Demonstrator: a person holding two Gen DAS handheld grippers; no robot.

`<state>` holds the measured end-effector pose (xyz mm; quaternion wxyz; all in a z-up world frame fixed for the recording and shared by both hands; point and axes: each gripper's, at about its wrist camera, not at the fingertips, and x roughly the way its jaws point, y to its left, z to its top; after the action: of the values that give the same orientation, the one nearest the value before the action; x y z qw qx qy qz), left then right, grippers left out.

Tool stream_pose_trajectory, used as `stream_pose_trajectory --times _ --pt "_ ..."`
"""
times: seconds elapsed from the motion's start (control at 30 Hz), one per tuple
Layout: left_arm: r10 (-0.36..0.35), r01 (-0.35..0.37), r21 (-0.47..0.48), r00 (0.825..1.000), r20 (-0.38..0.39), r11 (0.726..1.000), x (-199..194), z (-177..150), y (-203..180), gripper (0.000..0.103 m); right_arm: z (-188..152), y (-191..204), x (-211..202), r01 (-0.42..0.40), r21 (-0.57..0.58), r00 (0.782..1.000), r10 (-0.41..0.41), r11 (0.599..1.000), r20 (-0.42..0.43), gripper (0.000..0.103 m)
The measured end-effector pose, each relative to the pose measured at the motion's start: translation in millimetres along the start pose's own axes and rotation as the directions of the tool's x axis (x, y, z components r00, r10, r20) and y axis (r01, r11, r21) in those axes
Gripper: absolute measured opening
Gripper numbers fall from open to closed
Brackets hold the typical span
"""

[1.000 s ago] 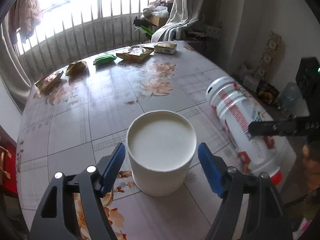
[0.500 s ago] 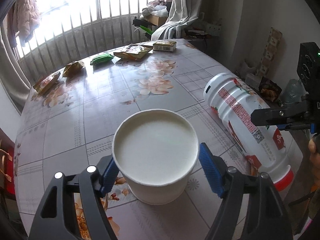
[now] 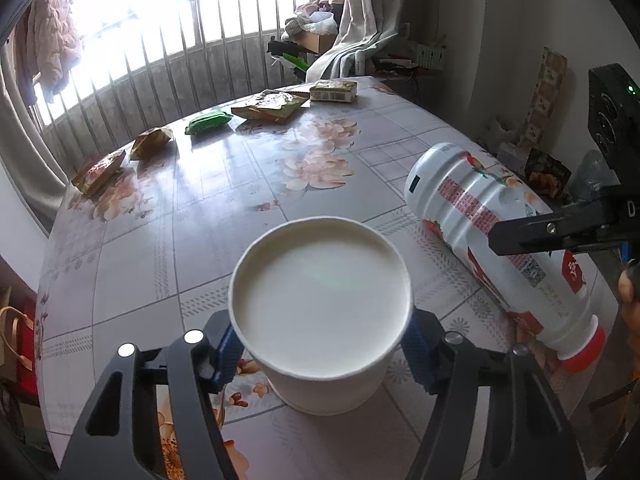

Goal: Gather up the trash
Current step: 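Lift the paper cup with the left tool while the right tool lifts the bottle, then carry cup and bottle over the blue wastebasket and open both tools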

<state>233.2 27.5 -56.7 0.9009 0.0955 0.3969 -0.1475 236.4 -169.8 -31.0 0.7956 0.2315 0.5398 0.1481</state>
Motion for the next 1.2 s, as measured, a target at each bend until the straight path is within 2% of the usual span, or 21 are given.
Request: stream_pose_trajectory --times 0.4,0.6,0.77,0.83,0.97,1.07,1.1,1.13,1.2 --pt "-0.004 0.004 0.011 1.000 0.019 1.000 -3 1 -3 0.059 -5 9 4 0.056 -0.066 0.998 -0.055 0.996 0.014 0.062" --pt "-0.018 0.017 0.024 0.999 0.050 1.000 -18 10 -9 0.059 -8 0 -11 -0.003 -0.042 0.998 0.005 0.999 0.055 0.061" --pt "-0.087 0.079 0.080 0.991 0.102 0.994 -35 33 -29 0.059 -13 -23 -44 -0.092 0.042 0.987 0.086 0.995 0.137 0.060" --pt "-0.142 0.129 0.121 0.984 0.111 0.984 -39 48 -47 0.059 -18 -41 -64 -0.135 0.089 0.975 0.116 0.987 0.191 0.060" --pt "-0.275 0.250 0.204 0.955 0.107 0.947 -40 83 -92 0.059 -32 -85 -108 -0.210 0.180 0.939 0.147 0.961 0.312 0.060" --pt "-0.393 0.362 0.260 0.917 0.074 0.895 -36 113 -139 0.059 -47 -132 -147 -0.231 0.264 0.904 0.106 0.936 0.415 0.060" --pt "-0.435 0.405 0.276 0.899 0.055 0.872 -32 124 -157 0.059 -52 -149 -158 -0.232 0.296 0.893 0.082 0.927 0.443 0.060" --pt "-0.477 0.451 0.292 0.879 0.022 0.844 -25 136 -181 0.059 -61 -176 -173 -0.235 0.352 0.876 0.041 0.906 0.480 0.060" --pt "-0.531 0.516 0.317 0.846 -0.044 0.796 -9 154 -222 0.059 -73 -212 -185 -0.254 0.427 0.859 -0.001 0.868 0.512 0.060"
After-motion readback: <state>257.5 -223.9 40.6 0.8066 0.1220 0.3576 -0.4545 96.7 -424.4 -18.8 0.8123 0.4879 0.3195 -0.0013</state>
